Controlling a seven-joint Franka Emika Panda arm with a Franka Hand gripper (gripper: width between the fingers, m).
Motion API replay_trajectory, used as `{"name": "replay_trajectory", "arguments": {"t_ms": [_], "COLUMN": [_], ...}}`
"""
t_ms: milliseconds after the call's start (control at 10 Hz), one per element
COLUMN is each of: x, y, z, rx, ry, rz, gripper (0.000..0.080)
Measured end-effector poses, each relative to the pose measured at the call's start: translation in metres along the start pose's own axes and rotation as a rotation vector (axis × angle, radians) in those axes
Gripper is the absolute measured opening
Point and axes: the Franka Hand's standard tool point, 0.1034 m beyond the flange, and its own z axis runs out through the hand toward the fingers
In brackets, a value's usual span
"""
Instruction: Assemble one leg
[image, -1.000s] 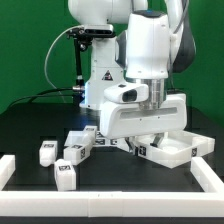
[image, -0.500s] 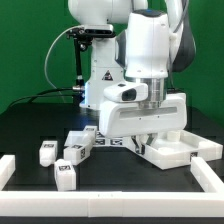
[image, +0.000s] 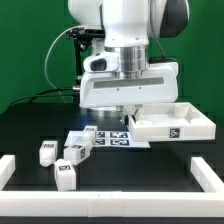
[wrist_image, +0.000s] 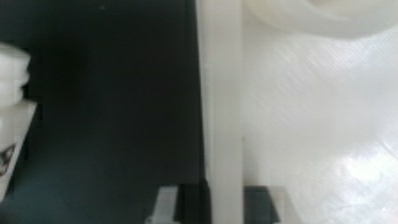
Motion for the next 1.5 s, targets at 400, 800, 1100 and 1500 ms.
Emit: {"name": "replay_trajectory", "arguments": {"t_ms": [400, 800, 1100, 1500], "x": [0.006, 0.049, 0.047, 0.093], "y": [0.025, 0.060, 0.060, 0.069], "z": [-0.006, -0.005, -0.002, 0.015], "rx": [0.017, -0.023, -0.023, -0.047], "ry": [-0.084, -0.100, -0.107, -0.090], "rz": [0.044, 0.060, 0.059, 0.054], "gripper": [0.0053, 0.0053, 0.0054, 0.0054]}}
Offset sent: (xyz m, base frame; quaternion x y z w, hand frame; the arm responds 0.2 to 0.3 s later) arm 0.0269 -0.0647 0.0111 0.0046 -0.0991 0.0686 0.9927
